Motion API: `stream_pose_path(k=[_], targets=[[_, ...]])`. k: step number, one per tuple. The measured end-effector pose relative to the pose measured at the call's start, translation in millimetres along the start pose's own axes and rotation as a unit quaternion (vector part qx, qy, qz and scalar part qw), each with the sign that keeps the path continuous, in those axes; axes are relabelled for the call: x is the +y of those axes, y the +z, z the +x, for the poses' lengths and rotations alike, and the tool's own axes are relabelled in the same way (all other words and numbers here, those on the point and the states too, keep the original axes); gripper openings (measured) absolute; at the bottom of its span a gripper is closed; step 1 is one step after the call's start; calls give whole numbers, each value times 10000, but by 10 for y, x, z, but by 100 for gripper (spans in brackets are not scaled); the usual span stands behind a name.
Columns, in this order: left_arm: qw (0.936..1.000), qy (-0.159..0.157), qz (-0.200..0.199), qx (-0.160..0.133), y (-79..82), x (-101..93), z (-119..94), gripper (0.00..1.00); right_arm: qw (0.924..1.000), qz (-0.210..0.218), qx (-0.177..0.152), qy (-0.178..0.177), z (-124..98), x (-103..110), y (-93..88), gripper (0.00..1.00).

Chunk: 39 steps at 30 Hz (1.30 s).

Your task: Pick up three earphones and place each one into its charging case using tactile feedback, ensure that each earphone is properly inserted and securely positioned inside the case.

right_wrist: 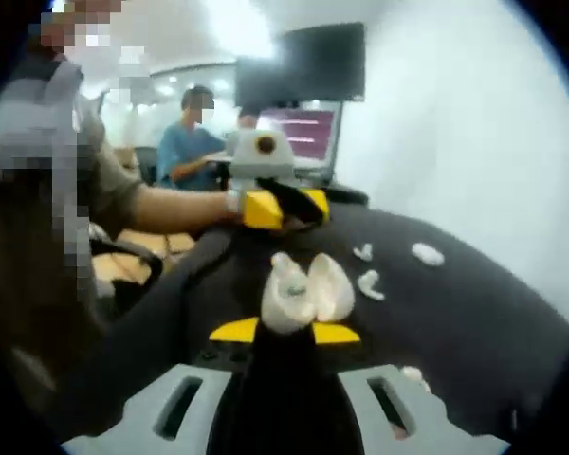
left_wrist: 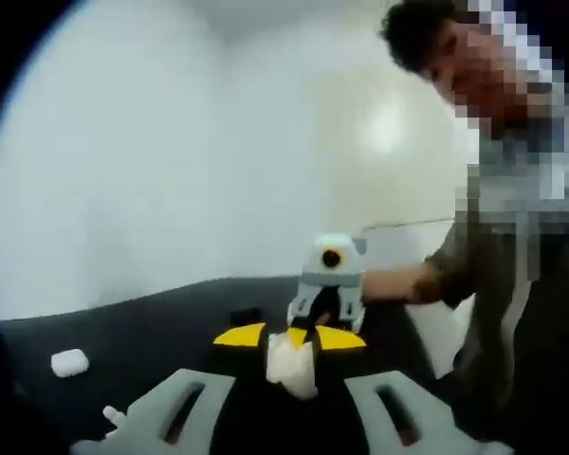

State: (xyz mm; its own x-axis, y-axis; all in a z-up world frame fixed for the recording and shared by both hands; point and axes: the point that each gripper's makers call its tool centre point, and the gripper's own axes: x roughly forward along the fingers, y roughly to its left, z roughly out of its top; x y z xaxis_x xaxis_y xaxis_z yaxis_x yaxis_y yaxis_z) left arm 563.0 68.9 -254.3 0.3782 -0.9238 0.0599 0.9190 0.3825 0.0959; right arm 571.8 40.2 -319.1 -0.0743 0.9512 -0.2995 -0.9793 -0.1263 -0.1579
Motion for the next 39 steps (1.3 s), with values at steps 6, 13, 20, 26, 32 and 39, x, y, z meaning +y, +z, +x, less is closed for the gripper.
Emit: stream_pose_path(k=[6,13,20,26,32,39], targets=[[9972,170,457,571,-208,39,78,21,9993,-363,-7,-66,0,11,19,19],[9975,275,408,499,-180,103,48,21,9992,-407,-4,-55,10,0,18,18],[9945,50,658,810,-310,26,73,25,9996,-276,53,-18,20,-1,-12,7],[9952,89,535,816,-316,46,75,24,9972,754,-11,5,13,-62,-41,17],[9927,335,557,1016,-402,157,83,20,9865,1585,-183,368,13,-29,27,27],[9913,-23,701,1118,-426,-9,98,19,9679,2470,-267,371,12,-109,69,26]])
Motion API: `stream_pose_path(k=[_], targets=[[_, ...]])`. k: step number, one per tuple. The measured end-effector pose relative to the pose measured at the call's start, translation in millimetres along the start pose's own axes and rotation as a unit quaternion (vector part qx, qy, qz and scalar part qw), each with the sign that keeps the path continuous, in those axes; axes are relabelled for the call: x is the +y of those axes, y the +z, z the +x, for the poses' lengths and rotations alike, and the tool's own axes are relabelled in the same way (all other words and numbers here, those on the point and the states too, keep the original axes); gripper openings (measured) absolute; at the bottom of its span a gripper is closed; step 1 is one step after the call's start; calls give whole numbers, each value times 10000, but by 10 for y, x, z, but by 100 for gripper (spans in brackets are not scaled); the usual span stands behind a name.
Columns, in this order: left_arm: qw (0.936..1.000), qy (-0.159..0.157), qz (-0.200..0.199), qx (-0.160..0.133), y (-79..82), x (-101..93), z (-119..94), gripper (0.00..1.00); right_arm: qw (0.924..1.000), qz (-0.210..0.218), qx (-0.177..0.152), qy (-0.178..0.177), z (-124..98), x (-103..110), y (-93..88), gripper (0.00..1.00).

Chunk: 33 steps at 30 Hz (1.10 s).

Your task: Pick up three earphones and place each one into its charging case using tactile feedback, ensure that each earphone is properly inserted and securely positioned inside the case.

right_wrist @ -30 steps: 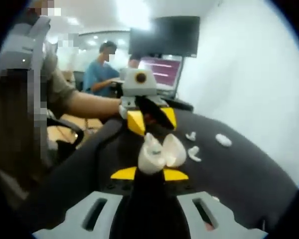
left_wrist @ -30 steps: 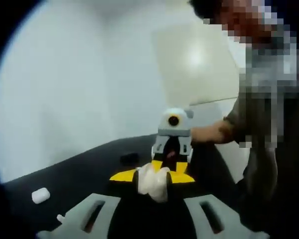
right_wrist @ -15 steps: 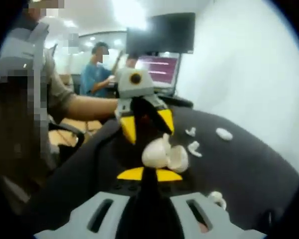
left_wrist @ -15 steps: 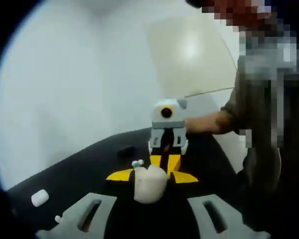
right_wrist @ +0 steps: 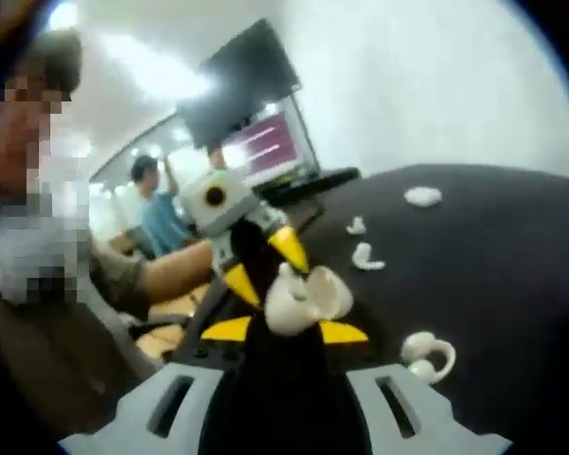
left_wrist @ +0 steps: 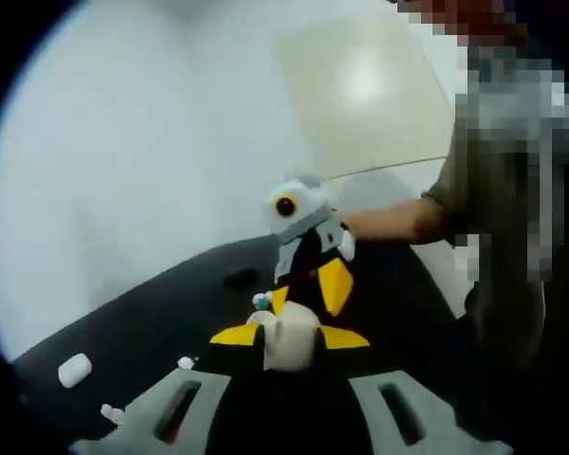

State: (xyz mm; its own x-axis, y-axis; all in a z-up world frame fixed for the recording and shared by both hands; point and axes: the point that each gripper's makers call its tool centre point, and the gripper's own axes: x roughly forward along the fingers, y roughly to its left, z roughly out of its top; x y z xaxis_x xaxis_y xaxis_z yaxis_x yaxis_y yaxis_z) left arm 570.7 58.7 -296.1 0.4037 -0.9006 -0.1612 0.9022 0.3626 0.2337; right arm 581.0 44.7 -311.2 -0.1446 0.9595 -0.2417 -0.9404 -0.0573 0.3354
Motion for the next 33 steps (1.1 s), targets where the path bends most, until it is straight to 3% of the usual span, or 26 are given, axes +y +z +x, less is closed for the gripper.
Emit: stream_pose_path(k=[6,9,13,16,18,21,24,26,29,30,33], targets=[[9990,-93,398,-184,71,-72,12,15,9996,-262,67,-101,45,15,-18,26],[9987,-185,368,-311,111,-106,12,11,9993,-362,40,-56,39,44,-5,26],[9990,-196,189,-342,125,-115,10,9,9906,-1358,64,-154,28,86,-16,25],[9989,-243,-175,-359,143,-112,-12,8,9775,-2093,94,-234,22,139,-27,24],[9985,-281,-268,-377,149,-125,-14,6,9727,-2302,130,-274,21,149,-33,23],[9982,-335,-294,-393,151,-151,-10,5,9753,-2186,160,-255,25,149,-40,23],[9978,-456,-212,-434,171,-216,-1,5,9899,-1419,37,-16,43,186,-18,24],[9975,-523,-121,-456,175,-260,12,5,9951,-981,45,77,67,187,-2,24],[9972,-570,-154,-453,178,-251,8,5,9878,-1557,84,43,87,189,-13,23],[9970,-598,-211,-447,180,-253,4,5,9819,-1890,100,7,86,198,-20,23],[9964,-576,-463,-423,178,-214,-15,6,9722,-2337,135,-110,89,204,-29,23]])
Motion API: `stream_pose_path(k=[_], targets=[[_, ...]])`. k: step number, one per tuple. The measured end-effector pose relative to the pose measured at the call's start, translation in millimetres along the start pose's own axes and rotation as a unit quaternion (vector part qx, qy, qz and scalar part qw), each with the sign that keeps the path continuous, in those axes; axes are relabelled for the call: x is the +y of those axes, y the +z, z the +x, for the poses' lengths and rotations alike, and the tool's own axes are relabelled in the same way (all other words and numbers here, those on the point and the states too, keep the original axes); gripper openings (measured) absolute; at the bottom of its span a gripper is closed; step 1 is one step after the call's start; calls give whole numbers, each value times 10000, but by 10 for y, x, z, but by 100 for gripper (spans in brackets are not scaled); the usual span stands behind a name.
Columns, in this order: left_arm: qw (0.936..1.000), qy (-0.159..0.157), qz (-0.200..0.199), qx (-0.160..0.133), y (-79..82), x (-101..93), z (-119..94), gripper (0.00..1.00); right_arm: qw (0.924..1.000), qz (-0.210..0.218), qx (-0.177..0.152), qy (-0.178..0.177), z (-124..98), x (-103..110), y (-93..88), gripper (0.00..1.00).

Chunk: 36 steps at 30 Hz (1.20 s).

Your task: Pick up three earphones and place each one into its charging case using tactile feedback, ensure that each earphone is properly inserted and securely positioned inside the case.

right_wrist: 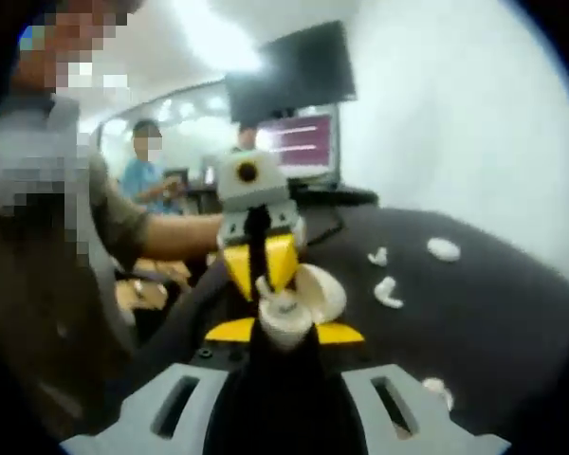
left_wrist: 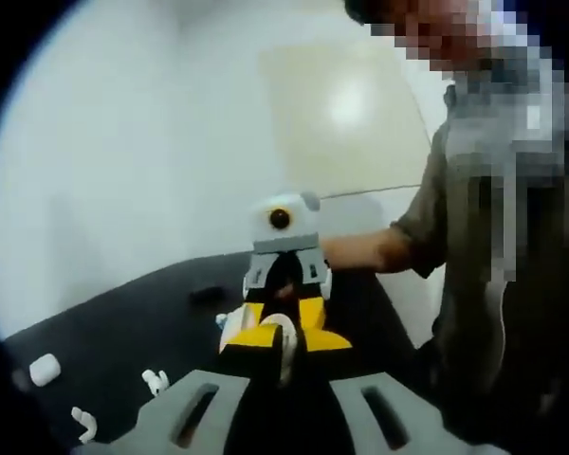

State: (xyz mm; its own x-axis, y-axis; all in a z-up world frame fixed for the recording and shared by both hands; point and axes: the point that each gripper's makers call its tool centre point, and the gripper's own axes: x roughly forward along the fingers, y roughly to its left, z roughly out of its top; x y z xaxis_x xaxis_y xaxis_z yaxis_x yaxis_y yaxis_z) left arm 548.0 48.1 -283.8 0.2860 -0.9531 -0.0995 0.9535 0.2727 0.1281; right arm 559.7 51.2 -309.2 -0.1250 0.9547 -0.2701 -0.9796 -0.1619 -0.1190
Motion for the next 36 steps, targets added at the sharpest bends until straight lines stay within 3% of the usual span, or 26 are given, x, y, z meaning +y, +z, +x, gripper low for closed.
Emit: stream_pose_path(k=[8,23,24,25,28,32,36], targets=[[9998,68,-190,72,-14,36,-24,10,9977,-657,69,-132,2,15,-7,22],[9993,196,-302,-32,24,106,-59,11,9975,-692,100,-97,-11,8,-47,21],[9992,222,-325,-99,47,118,-66,9,9973,-718,133,-81,-12,11,-60,21],[9983,374,-286,-347,128,179,-87,4,9969,-772,147,-72,-10,20,-67,21],[9959,523,-407,-619,211,255,-170,4,9969,-767,148,-65,-13,16,-68,21],[9975,439,-317,-450,158,209,-128,5,9974,-709,141,-54,-19,7,-74,21],[9974,449,-329,-460,159,219,-136,5,9974,-704,134,-48,-24,3,-78,21]])
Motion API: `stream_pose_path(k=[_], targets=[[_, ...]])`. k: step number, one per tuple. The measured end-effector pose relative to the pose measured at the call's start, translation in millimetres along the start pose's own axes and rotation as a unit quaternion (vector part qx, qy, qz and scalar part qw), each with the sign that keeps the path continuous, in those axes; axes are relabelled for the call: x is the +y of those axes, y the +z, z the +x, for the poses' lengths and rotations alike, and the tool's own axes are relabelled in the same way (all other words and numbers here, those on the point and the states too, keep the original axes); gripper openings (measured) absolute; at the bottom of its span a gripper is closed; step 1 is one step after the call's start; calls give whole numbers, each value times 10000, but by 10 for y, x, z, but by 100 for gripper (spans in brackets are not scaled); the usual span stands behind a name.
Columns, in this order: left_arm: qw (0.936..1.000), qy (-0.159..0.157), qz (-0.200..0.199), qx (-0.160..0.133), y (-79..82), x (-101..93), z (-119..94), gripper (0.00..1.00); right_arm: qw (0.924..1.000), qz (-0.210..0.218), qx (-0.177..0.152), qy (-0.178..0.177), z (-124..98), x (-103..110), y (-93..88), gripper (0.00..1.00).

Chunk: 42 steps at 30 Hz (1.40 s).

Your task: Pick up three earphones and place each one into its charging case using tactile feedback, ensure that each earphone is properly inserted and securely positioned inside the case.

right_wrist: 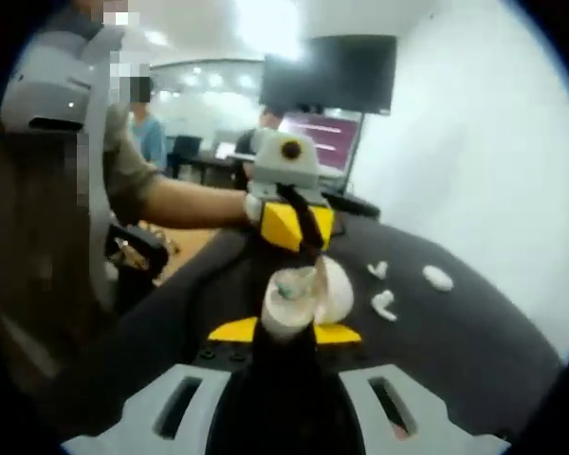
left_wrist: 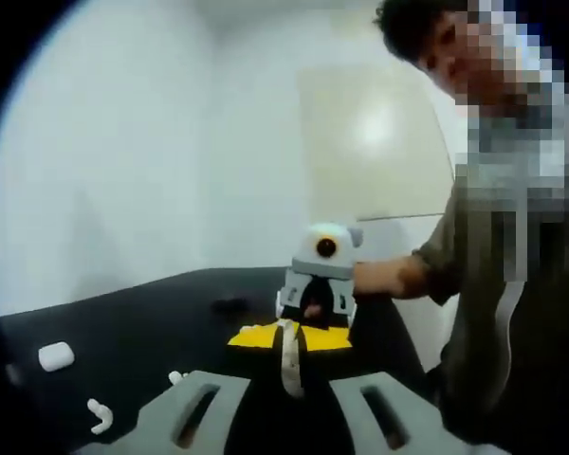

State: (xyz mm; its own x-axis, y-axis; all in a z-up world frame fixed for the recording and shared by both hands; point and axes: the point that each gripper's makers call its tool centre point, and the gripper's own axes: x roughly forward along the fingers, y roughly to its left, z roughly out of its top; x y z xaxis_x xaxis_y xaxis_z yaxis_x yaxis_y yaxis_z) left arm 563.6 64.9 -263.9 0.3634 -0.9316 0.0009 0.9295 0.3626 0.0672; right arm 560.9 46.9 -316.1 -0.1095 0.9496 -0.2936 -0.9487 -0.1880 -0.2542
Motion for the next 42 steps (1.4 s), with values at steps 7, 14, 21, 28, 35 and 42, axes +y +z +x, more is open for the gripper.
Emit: stream_pose_path(k=[7,14,21,28,35,42], targets=[[9995,79,251,150,-63,-25,41,6,9999,116,-32,36,-4,-18,-11,21],[9992,212,72,317,-47,-2,33,5,9998,166,-60,41,2,-22,-14,21],[9827,1134,-389,1409,-239,95,-142,6,9998,168,-42,36,10,-17,-14,21],[9730,1555,-923,1436,-224,67,-66,6,9998,177,-17,2,18,-16,-21,21],[9767,1443,-513,1504,-217,-13,-54,11,9999,138,-16,-8,25,-12,-19,21],[9800,1252,-368,1503,-122,-77,-102,6,9999,131,-22,-10,28,-13,-17,21]])
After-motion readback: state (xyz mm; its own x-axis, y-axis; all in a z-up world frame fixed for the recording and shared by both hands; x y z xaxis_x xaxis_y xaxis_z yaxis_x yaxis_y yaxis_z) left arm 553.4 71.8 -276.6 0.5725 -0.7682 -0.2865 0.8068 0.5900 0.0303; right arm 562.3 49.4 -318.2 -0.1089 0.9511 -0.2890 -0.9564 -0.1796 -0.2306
